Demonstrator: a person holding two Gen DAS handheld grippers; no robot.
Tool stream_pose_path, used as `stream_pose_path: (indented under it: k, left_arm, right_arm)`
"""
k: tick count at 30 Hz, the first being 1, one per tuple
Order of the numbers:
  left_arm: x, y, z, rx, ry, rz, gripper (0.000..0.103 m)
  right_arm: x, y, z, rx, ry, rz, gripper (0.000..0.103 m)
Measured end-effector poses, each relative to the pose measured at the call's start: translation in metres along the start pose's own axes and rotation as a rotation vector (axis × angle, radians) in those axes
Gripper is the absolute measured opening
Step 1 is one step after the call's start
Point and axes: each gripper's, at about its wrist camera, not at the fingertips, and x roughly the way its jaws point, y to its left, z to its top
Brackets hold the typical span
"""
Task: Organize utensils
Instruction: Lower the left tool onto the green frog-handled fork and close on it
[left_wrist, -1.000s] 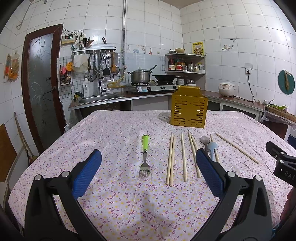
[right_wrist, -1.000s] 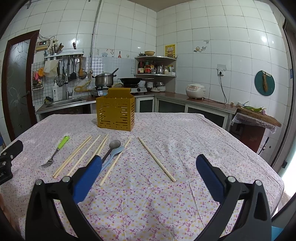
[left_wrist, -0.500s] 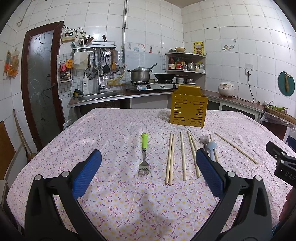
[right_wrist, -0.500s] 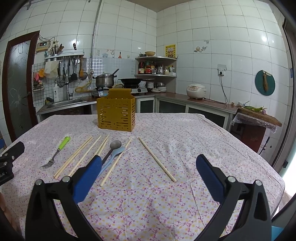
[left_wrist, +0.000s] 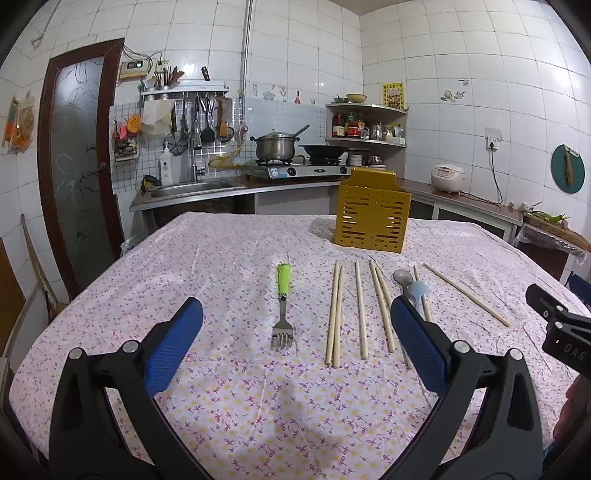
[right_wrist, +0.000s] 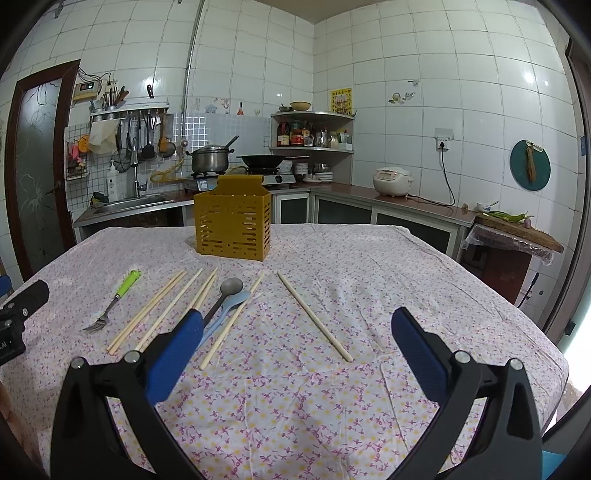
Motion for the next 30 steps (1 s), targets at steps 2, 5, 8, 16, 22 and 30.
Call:
stream_pose_path:
  k: [2, 5, 8, 16, 22, 30]
  left_arm:
    - [0.001, 0.001, 0.001, -0.005, 0.007, -0.005, 0.098]
    - [0.002, 0.000, -0.001, 0.004, -0.001, 0.014, 0.098]
    - [0.004, -0.001, -0.001, 0.011, 0.003, 0.040, 0.098]
    - [0.011, -0.005, -0.009, 0.056, 0.048, 0.010, 0.098]
    - [0.011, -0.006, -0.009, 0.080, 0.058, 0.003, 0.098]
    - [0.035, -0.004, 0.010, 0.061, 0.137, 0.007, 0.098]
  right_arm:
    - [0.001, 0.001, -0.001, -0.007, 0.003, -0.001, 0.099]
    - [0.002, 0.001, -0.002, -0.010, 0.009, 0.001, 0.099]
    - [0.003, -0.001, -0.003, -0.008, 0.014, 0.011, 0.099]
    - [0.012, 0.002, -0.010, -0.039, 0.058, 0.003, 0.099]
    - [0.020, -0.001, -0.014, -0.041, 0.111, 0.013, 0.099]
    - [0.044, -0.006, 0.004, -0.058, 0.174, 0.030, 0.099]
